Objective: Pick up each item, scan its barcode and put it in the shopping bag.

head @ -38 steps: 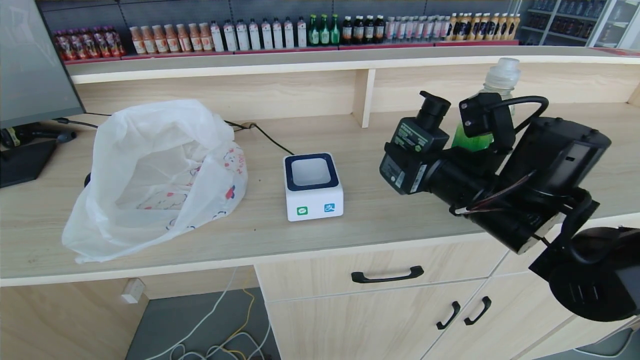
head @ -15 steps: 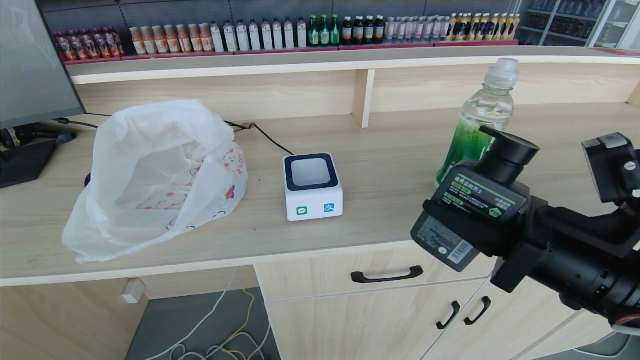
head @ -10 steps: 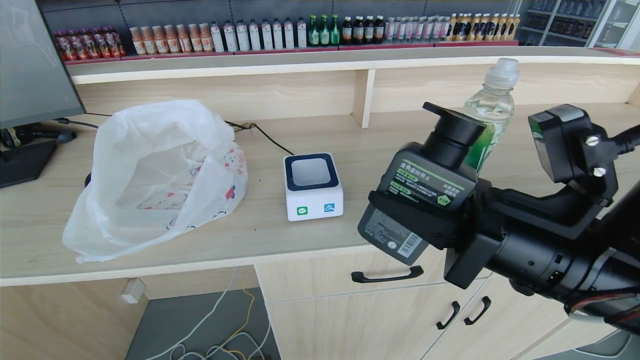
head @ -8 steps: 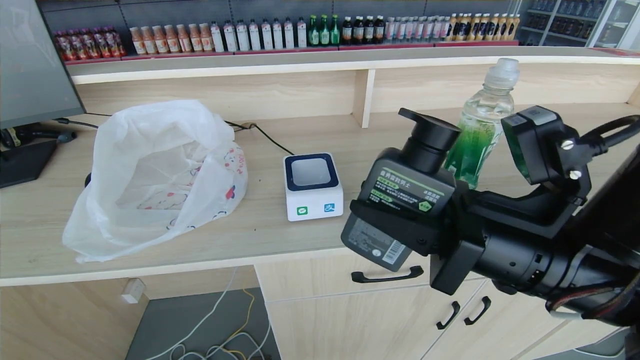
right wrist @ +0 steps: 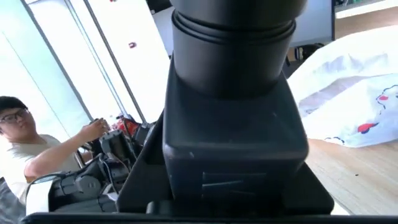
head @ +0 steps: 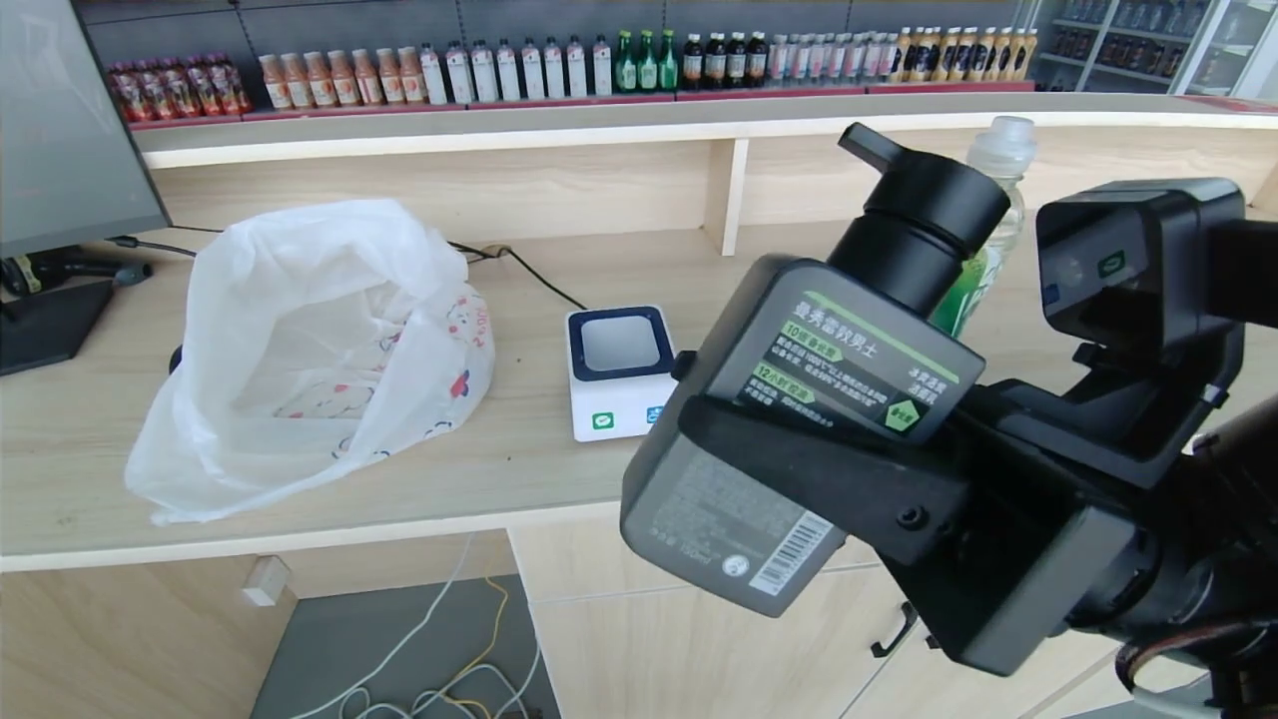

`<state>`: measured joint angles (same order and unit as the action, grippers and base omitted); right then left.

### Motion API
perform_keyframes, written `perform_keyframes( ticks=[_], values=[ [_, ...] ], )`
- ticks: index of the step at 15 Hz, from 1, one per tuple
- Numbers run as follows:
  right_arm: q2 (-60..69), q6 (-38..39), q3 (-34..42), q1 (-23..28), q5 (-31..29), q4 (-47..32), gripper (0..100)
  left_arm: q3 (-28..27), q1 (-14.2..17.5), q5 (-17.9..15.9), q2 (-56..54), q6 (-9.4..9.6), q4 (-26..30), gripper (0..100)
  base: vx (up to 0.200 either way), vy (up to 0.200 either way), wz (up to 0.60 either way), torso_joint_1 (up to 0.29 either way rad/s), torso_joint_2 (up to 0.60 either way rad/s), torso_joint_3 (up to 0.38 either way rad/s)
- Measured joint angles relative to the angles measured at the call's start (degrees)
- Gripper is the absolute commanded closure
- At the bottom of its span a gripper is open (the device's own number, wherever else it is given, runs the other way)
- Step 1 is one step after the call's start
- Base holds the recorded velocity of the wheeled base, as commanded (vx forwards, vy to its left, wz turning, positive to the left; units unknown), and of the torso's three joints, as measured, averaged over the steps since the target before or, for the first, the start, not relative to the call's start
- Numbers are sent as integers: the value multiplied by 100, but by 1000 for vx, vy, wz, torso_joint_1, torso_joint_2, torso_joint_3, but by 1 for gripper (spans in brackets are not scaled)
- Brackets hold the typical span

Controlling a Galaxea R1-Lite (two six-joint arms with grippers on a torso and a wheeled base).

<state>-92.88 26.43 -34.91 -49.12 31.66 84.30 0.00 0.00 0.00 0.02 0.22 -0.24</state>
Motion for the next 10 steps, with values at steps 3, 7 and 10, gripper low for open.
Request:
perform_keyframes(
  ticks=[3,7,10],
  values=[
    [-307,296,7,-91,-10,507,100,0,0,0,0,0,0,0,0,0,0,0,0,0],
    [-456,940,79,-325,-27,567,100,0,0,0,0,-4,0,0,0,0,0,0,0,0],
    [-538,948,52,-407,-29,569,100,0,0,0,0,-1,0,0,0,0,0,0,0,0]
  ],
)
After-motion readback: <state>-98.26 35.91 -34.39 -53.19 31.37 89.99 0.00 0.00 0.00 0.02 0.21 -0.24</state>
